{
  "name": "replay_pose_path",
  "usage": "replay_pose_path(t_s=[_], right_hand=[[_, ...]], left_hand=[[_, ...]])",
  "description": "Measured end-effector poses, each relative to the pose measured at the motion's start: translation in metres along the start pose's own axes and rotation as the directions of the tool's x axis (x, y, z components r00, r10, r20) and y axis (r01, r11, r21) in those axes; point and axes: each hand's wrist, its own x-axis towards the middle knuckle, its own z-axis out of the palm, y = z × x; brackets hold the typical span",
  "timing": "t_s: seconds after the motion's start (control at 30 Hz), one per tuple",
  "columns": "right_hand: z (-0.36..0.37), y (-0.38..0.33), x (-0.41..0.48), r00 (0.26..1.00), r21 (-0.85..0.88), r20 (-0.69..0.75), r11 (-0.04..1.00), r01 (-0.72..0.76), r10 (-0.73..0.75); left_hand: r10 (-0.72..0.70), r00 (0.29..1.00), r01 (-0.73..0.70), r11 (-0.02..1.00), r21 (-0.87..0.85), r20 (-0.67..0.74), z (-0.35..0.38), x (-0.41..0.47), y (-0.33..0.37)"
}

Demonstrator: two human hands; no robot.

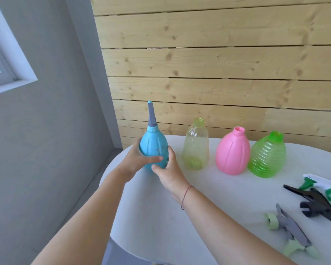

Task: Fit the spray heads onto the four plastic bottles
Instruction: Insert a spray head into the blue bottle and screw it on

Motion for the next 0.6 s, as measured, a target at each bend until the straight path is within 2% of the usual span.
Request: replay_pose_path(t_s=[0.23, 0.47, 0.53, 0.6], right_hand=[[0.002, 0.006, 0.008, 1.000, -0.024, -0.005, 1.000, -0.015, 0.015], [-0.004, 0.001, -0.009, 0.999, -0.070, 0.017, 0.997, -0.045, 0.046], [-0.013, -0.004, -0.027, 0.997, -0.138, 0.049, 0.989, -0.058, 0.065], [-0.030, -0.008, -0.049, 0.995, -0.193, 0.083, 0.980, -0.043, 0.060]], left_hand=[[-0.012, 1.000, 0.012, 1.000, -0.006, 0.027, -0.004, 0.009, -0.005], [-0.037, 0.999, 0.038, 0.997, 0.063, -0.015, -0.005, 0.001, -0.008], [-0.036, 0.998, 0.043, 0.992, 0.119, -0.060, -0.004, -0.010, -0.004], [-0.026, 0.980, 0.061, 0.982, 0.177, -0.196, 0.001, -0.028, 0.003]])
